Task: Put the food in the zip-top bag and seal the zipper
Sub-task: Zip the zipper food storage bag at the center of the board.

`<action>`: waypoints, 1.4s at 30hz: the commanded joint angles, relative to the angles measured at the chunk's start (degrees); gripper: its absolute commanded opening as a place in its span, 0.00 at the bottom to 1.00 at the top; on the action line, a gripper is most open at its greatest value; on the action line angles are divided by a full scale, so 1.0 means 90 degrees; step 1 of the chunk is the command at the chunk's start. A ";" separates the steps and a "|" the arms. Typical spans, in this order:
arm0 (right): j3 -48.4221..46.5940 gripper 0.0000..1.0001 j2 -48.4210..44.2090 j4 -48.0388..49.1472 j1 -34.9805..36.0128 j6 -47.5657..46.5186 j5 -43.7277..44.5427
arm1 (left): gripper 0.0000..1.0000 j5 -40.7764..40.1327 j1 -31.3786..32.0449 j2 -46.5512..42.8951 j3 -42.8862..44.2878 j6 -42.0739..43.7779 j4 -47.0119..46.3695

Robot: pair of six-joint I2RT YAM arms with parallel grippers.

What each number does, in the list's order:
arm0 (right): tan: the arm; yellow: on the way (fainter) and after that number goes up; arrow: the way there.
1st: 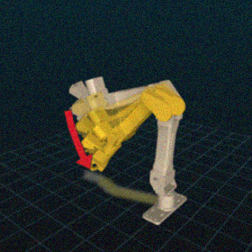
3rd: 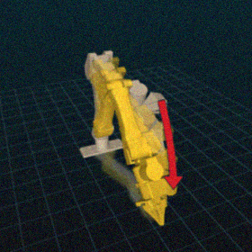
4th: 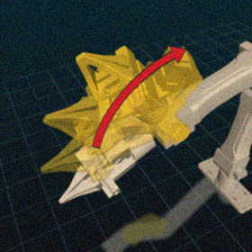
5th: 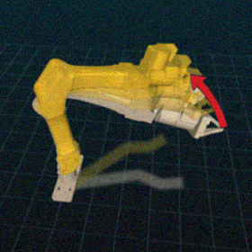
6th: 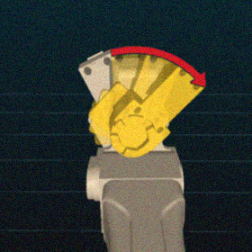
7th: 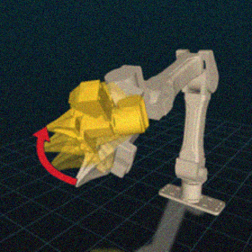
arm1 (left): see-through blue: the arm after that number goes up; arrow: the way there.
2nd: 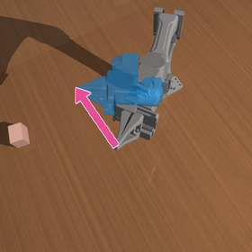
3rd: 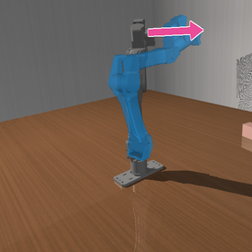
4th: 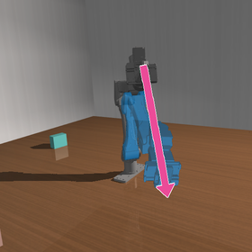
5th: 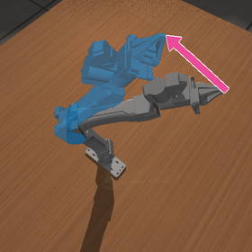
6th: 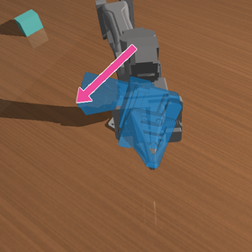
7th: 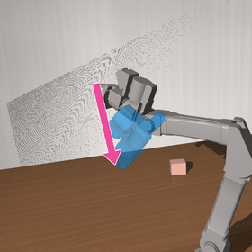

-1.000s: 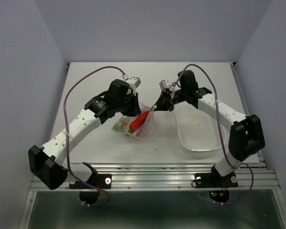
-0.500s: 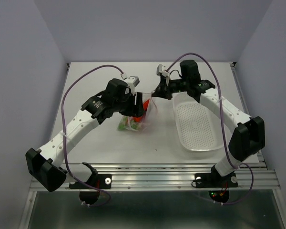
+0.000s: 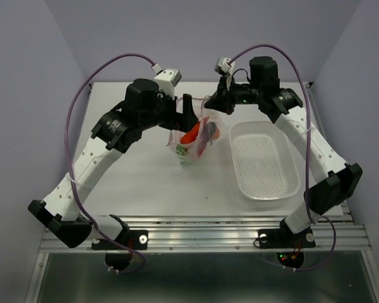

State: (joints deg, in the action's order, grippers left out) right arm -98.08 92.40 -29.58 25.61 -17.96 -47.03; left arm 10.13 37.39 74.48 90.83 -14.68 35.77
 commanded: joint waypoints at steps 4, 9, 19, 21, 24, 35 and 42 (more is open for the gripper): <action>-0.1113 0.01 0.0114 -0.1136 0.0055 0.0042 0.0050 | 0.99 -0.0882 -0.0004 0.0328 0.1245 0.0526 0.0098; -0.1192 0.01 0.0173 -0.1283 0.0191 0.0111 0.0155 | 0.99 -0.0813 -0.0004 0.0552 0.1762 0.0810 -0.0098; -0.1123 0.01 0.0436 -0.1137 0.0260 0.0413 0.0460 | 0.99 0.1139 -0.0004 0.0348 0.0925 0.1416 -0.1170; -0.1133 0.01 0.0446 -0.1137 0.0260 0.0403 0.0333 | 0.99 0.1092 -0.0004 0.0309 0.0827 0.1474 -0.1269; -0.1153 0.01 0.0446 -0.1176 0.0319 0.0403 0.0177 | 0.99 0.1003 0.0006 0.0367 0.0758 0.1533 -0.1318; -0.0948 0.01 0.0280 -0.1527 0.0378 -0.0075 -0.0468 | 0.73 0.0906 -0.0004 0.0836 0.0797 0.1601 -0.1191; -0.1006 0.01 0.0300 -0.1566 0.0378 -0.0133 -0.0566 | 0.61 0.0925 -0.0004 0.0875 0.0719 0.1601 -0.1259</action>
State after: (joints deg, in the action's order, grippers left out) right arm -106.76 96.99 -43.44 28.60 -18.13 -49.28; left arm 17.61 37.39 83.55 97.43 -1.23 26.98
